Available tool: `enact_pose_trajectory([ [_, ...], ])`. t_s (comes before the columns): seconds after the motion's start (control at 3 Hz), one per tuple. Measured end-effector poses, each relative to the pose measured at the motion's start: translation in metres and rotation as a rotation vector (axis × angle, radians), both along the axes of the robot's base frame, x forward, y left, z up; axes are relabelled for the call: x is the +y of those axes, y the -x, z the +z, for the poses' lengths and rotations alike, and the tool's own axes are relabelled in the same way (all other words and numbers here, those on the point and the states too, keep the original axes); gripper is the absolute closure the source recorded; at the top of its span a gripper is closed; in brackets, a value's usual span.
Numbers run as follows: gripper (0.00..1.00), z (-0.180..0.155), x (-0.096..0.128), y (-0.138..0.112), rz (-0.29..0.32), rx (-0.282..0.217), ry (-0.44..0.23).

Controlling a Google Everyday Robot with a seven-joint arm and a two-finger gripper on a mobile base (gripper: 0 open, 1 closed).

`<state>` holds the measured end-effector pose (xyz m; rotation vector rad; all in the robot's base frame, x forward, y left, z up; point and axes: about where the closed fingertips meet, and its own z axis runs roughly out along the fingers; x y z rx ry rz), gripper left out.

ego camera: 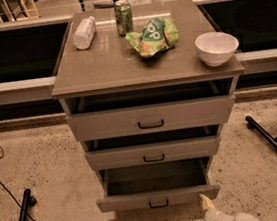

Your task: Close bottom drawer

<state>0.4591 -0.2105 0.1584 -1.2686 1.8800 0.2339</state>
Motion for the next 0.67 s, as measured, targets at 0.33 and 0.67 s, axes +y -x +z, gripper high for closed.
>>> enact_pose_trajectory([
  [0.33,0.18,-0.003,0.011,-0.008,0.06,0.009,0.005],
  [0.67,0.42,-0.015,0.028,-0.026,0.144,0.029,0.025],
])
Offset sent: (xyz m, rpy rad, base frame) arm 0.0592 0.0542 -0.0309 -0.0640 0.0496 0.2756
